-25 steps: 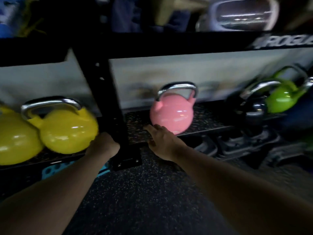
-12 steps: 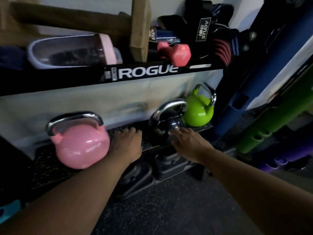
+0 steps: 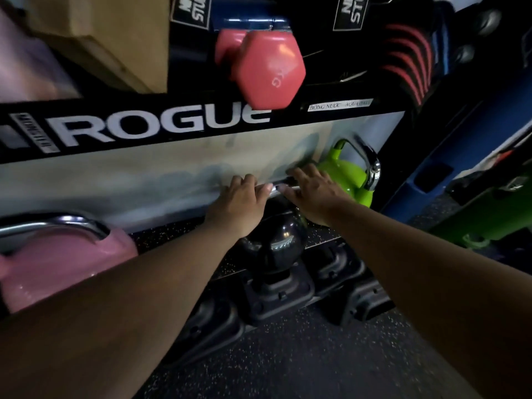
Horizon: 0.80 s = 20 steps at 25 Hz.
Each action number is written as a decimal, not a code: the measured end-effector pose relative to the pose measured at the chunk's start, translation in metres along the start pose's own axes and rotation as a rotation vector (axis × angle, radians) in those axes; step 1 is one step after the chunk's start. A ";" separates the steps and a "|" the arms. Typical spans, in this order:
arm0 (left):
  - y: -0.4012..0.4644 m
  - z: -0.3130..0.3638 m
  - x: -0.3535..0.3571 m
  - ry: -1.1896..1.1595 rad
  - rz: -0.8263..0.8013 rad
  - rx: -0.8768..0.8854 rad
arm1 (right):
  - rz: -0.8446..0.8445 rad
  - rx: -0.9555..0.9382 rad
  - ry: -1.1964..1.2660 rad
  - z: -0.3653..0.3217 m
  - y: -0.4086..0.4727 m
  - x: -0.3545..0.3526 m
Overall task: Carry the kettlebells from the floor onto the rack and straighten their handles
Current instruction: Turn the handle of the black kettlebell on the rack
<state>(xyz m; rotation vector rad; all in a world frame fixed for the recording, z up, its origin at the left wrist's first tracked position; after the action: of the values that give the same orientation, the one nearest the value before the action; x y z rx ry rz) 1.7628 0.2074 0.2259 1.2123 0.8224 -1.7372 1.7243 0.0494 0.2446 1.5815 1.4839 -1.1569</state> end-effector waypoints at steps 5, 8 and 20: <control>-0.003 0.003 0.023 -0.194 0.157 -0.064 | -0.039 -0.100 0.211 0.021 0.014 0.014; -0.014 0.005 0.044 -0.476 0.200 -0.402 | -0.110 -0.094 0.323 0.030 0.022 0.014; 0.022 0.037 0.048 -0.722 0.218 -0.654 | 0.015 0.043 1.043 0.055 -0.007 0.035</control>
<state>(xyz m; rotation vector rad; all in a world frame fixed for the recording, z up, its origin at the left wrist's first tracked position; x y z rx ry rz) 1.7590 0.1531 0.1910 0.1935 0.6871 -1.3977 1.7075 0.0142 0.1922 2.3822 2.0345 -0.2884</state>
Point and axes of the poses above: each hand's wrist, its own y-axis towards the middle knuckle, its own x-axis out of the palm, z = x × y, the point moved 5 cm from there along y, towards the middle knuckle, and after that the axes turned 13 degrees about y, right-handed, at the moved point
